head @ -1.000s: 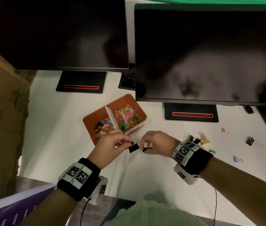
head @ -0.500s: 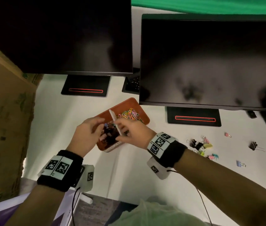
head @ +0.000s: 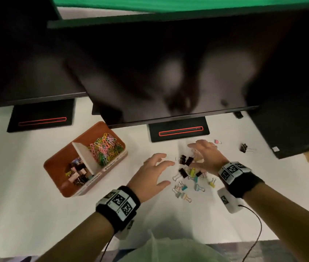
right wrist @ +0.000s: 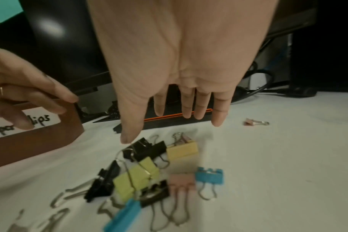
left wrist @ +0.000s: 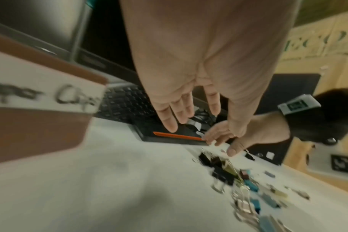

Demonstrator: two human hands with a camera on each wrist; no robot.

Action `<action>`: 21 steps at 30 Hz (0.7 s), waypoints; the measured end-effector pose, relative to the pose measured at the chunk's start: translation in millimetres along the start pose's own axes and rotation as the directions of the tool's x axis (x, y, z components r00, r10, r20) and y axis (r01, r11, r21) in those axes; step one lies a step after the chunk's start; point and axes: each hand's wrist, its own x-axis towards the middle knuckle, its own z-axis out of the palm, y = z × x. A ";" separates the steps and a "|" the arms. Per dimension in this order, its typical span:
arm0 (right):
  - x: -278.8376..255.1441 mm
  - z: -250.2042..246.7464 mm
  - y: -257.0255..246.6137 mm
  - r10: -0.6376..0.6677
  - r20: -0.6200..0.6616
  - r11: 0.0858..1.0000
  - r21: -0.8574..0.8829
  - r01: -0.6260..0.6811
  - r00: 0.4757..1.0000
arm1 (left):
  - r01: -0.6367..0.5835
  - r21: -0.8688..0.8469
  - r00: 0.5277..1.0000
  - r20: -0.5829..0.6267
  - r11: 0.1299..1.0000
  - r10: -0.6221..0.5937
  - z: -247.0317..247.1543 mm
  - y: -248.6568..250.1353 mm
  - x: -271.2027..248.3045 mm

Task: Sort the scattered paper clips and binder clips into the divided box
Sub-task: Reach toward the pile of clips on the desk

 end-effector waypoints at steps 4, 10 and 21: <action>5.7 -0.1 15.2 -0.023 0.093 0.998 0.053 0.018 0.995 | 0.069 0.062 0.994 0.076 0.996 -0.073 31.0 17.1 39.9; 16.5 4.1 20.3 -0.122 0.116 0.992 0.052 0.117 0.986 | 0.098 0.174 0.982 0.143 0.980 -0.123 52.9 15.1 78.0; 17.8 14.9 22.9 -0.247 0.160 0.968 0.091 0.234 0.956 | 0.140 -0.093 0.982 -0.111 0.986 -0.150 58.1 -7.8 66.8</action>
